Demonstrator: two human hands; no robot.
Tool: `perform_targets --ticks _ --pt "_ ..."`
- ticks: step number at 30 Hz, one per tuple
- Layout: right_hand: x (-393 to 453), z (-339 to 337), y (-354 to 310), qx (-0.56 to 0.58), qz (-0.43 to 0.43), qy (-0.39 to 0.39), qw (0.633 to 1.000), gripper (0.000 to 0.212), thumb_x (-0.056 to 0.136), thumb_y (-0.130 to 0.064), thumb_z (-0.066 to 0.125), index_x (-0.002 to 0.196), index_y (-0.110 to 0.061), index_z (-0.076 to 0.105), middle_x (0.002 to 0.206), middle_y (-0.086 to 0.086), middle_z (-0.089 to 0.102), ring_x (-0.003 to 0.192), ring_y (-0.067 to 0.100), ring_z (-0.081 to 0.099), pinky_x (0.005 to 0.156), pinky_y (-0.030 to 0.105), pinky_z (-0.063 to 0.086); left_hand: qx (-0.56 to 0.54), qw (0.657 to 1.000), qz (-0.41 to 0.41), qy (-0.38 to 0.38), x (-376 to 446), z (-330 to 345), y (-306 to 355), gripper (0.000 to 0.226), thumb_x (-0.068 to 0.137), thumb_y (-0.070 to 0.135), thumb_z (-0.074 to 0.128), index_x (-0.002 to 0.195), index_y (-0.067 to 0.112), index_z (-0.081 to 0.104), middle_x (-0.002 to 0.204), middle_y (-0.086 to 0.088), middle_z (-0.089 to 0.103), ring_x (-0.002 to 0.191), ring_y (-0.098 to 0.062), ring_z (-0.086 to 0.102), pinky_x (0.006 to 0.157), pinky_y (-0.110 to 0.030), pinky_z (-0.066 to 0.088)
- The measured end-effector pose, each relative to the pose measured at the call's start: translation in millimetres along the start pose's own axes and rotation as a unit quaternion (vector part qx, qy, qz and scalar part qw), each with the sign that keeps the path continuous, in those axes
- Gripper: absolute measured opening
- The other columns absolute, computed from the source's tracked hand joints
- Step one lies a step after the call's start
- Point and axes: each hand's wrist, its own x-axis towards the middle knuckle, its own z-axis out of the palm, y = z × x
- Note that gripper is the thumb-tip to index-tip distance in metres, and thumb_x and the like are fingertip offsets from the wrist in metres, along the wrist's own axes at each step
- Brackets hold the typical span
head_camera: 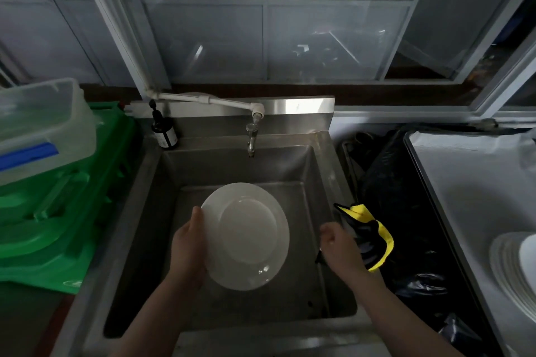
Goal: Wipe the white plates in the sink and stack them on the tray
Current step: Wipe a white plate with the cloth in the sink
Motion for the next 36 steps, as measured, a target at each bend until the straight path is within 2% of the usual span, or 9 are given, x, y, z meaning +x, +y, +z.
perform_targets --ticks 3,5,10,13,21,25,29,33,36 --pt "8 -12 18 -0.282 -0.107 0.001 0.953 0.048 0.093 -0.026 0.060 0.138 -0.017 0.046 0.137 0.006 0.050 0.129 0.026 0.045 0.100 0.039 0.042 0.009 1.000 0.014 -0.009 3 -3 0 0.039 0.105 0.046 0.041 0.095 0.021 0.069 0.090 -0.005 0.071 0.083 -0.022 0.066 0.062 -0.029 0.046" --pt "12 -15 30 -0.387 -0.115 -0.022 0.914 0.069 0.090 -0.041 0.063 0.148 -0.020 0.031 0.151 0.006 0.035 0.142 0.027 0.030 0.108 0.041 0.033 0.012 1.000 0.018 -0.010 7 -6 -1 0.040 0.105 0.046 0.041 0.091 0.021 0.070 0.090 -0.007 0.072 0.084 -0.024 0.068 0.065 -0.031 0.049" --pt "13 -18 45 -0.536 -0.118 -0.101 0.830 0.088 0.089 -0.050 0.061 0.155 -0.019 0.012 0.163 0.013 0.005 0.151 0.033 0.003 0.118 0.045 0.018 0.023 0.999 0.027 -0.012 9 -7 -5 0.040 0.105 0.045 0.041 0.092 0.021 0.070 0.091 -0.006 0.072 0.086 -0.025 0.069 0.063 -0.029 0.048" --pt "12 -16 49 -0.567 -0.122 -0.103 0.808 0.088 0.089 -0.036 0.065 0.156 -0.018 0.011 0.162 0.016 0.003 0.150 0.037 0.003 0.118 0.047 0.017 0.014 1.000 0.019 -0.010 8 -8 -7 0.038 0.105 0.044 0.041 0.093 0.022 0.069 0.092 -0.006 0.072 0.086 -0.024 0.068 0.063 -0.029 0.048" --pt "10 -9 61 -0.558 -0.141 -0.036 0.817 0.074 0.091 -0.021 0.059 0.154 -0.016 0.022 0.145 0.012 0.039 0.135 0.031 0.038 0.112 0.040 0.029 0.011 1.000 0.015 -0.007 8 -9 -14 0.040 0.104 0.045 0.044 0.092 0.019 0.072 0.090 -0.007 0.074 0.086 -0.027 0.070 0.070 -0.034 0.052" --pt "13 -7 63 -0.528 -0.145 0.004 0.837 0.057 0.083 -0.015 0.067 0.138 -0.007 0.051 0.120 0.012 0.060 0.112 0.030 0.059 0.097 0.038 0.046 0.009 1.000 0.011 -0.011 6 -11 -17 0.041 0.103 0.046 0.044 0.094 0.020 0.073 0.091 -0.008 0.075 0.087 -0.029 0.071 0.073 -0.037 0.054" --pt "13 -10 59 -0.551 -0.140 -0.030 0.822 0.033 0.098 -0.013 0.044 0.131 -0.012 0.044 0.130 0.007 0.052 0.122 0.024 0.049 0.100 0.031 0.037 0.007 1.000 0.016 -0.013 4 -15 -20 0.042 0.103 0.049 0.042 0.099 0.020 0.073 0.094 -0.008 0.075 0.090 -0.029 0.071 0.079 -0.042 0.056" --pt "15 -14 58 -0.550 -0.118 -0.064 0.824 0.030 0.097 -0.011 0.043 0.127 -0.014 0.046 0.131 0.007 0.053 0.121 0.023 0.050 0.099 0.030 0.039 -0.001 0.999 0.026 -0.024 1 -20 -19 0.043 0.103 0.050 0.042 0.100 0.020 0.073 0.094 -0.008 0.076 0.091 -0.030 0.072 0.086 -0.049 0.056" --pt "17 -16 55 -0.510 -0.109 -0.058 0.851 0.028 0.099 -0.020 0.044 0.126 -0.014 0.049 0.131 0.007 0.053 0.121 0.024 0.051 0.097 0.031 0.040 -0.004 0.998 0.050 -0.040 -2 -24 -19 0.043 0.104 0.048 0.040 0.105 0.021 0.073 0.097 -0.007 0.077 0.093 -0.028 0.073 0.081 -0.044 0.057"
